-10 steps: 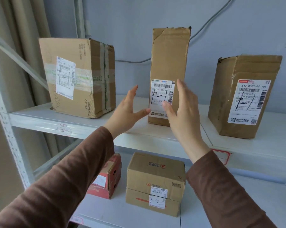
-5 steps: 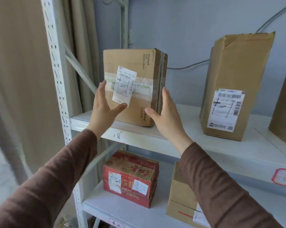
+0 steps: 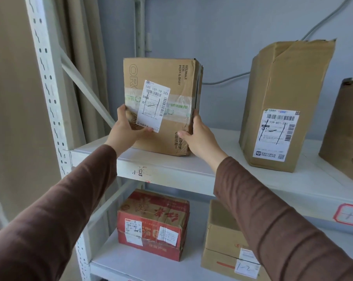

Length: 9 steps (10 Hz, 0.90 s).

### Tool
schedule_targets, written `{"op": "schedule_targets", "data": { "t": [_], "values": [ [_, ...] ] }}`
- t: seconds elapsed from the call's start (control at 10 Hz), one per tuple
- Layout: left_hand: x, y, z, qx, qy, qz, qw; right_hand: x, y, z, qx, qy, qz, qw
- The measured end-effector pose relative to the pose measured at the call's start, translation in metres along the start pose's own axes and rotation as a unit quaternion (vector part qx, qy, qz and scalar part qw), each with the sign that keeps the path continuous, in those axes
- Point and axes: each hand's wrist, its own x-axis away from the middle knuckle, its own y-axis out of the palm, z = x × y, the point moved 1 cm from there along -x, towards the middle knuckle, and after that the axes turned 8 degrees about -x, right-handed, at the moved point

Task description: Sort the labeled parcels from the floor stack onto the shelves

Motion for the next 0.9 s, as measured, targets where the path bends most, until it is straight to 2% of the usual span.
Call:
{"op": "schedule_targets", "data": {
  "t": [0.3,0.6,0.8,0.9],
  "values": [
    [-0.013,0.018,0.006,-0.005,0.004,0.008,1.000,-0.013,-0.004,0.014,0.001,0.021,0.003,1.000],
    [-0.014,0.019,0.001,-0.017,-0.004,-0.010,1.000,-0.012,-0.002,0.015,0.005,0.006,0.019,1.000],
    [0.002,0.008,-0.003,-0.066,-0.004,-0.019,0.998,0.005,-0.014,0.013,0.021,0.002,0.001,1.000],
    [0.017,-0.004,0.011,-0.110,0.019,0.011,0.994,0.020,-0.027,0.006,0.020,-0.026,0.038,0.999]
  ]
}}
